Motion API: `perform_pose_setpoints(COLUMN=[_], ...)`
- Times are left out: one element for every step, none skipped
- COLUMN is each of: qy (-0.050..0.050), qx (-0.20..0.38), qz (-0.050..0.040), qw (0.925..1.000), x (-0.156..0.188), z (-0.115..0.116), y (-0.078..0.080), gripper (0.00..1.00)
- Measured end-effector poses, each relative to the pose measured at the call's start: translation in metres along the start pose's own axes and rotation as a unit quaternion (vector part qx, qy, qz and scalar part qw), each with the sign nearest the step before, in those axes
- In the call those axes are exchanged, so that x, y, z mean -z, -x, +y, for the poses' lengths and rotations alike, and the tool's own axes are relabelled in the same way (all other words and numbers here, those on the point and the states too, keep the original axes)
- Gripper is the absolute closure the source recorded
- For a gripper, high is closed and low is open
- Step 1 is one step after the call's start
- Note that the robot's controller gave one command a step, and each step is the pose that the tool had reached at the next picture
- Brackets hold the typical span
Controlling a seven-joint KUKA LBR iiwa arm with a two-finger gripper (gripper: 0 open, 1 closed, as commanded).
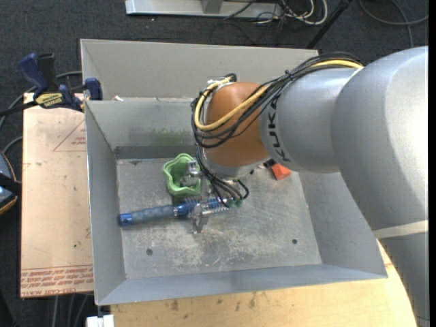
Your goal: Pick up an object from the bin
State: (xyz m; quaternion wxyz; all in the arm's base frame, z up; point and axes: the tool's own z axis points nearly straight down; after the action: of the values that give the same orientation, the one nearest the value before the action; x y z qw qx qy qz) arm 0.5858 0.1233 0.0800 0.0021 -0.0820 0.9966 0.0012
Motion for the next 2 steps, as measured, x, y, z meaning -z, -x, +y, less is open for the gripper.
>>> perform_pose_setpoints(qy=[0.0,0.002], qx=[-0.001,-0.02], qz=[0.0007,-0.0072], qw=[1.0,0.9998], x=[0.0007,-0.0031], z=[0.0004,-0.0028], y=[0.001,-0.0031], gripper=[0.0,0.0])
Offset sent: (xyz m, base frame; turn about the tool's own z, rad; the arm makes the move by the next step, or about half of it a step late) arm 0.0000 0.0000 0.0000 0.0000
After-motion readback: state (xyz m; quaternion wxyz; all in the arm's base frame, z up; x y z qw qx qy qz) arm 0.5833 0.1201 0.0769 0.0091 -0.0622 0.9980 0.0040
